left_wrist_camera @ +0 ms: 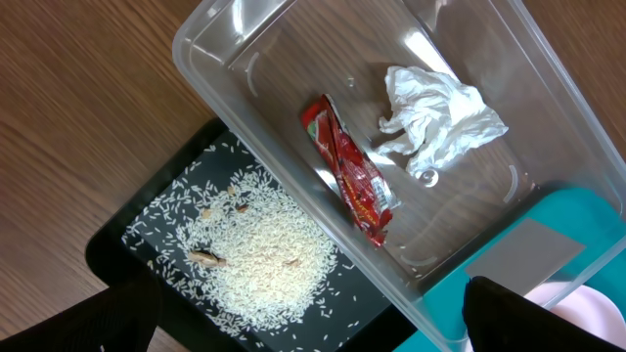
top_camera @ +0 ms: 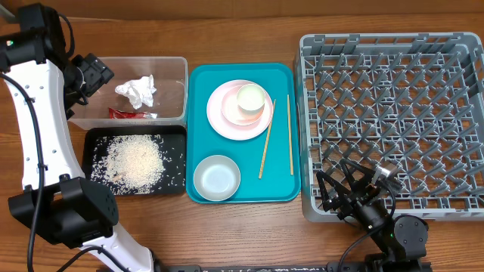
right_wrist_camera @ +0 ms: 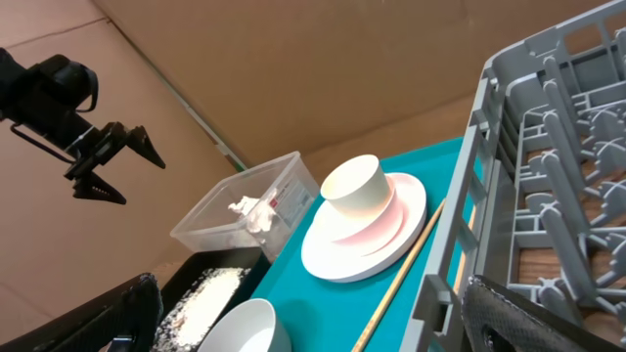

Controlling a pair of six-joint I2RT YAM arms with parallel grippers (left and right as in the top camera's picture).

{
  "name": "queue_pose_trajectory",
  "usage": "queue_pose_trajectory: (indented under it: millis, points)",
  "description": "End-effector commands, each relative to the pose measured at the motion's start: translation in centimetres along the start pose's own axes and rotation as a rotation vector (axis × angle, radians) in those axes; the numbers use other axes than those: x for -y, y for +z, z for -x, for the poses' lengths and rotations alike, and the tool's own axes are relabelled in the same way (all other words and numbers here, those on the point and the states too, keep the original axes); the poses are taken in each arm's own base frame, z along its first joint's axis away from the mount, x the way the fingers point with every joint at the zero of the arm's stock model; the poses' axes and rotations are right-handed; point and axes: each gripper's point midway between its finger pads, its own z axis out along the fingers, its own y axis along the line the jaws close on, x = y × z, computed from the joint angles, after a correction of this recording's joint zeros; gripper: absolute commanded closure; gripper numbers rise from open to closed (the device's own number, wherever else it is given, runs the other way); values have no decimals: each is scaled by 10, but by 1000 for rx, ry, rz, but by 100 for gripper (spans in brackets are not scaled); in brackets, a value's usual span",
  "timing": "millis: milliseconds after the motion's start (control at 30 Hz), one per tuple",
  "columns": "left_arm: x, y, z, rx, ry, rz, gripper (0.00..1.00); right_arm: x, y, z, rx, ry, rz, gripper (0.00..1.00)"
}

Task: Sort waste into correct bins and load items into the dishwasher
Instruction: 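Raise the right gripper and move it over the teal tray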

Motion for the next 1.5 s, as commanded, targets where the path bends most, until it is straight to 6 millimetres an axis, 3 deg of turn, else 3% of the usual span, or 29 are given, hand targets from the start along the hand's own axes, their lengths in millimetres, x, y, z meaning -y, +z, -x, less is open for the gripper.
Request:
queue_pose_trajectory:
  millis: [0, 567, 767, 933, 1067, 1233, 1367, 1467]
  points:
    - [-3, -3, 3, 16, 11, 7, 0, 0, 0, -1, 6, 13, 5, 0]
    - [0, -3, 2, 15, 18, 5, 0, -1, 0, -2, -1, 14, 15, 0]
    - [0, -3, 2, 15, 19, 5, 0, -18, -2, -6, -54, 63, 87, 0]
    - [0, -3, 2, 16, 19, 5, 0, -35, -11, 16, -53, 67, 66, 11]
    - [0, -3, 1, 15, 19, 5, 0, -30, -25, 37, -62, 124, -114, 15]
    - [0, -3, 2, 16, 19, 5, 0, -40, -44, 77, -95, 171, -303, 20]
    - [0, -3, 2, 15, 19, 5, 0, -53, -43, 101, -212, 197, -399, 25]
    - [0, -3, 2, 16, 19, 5, 0, -54, -39, 106, -339, 219, -475, 28]
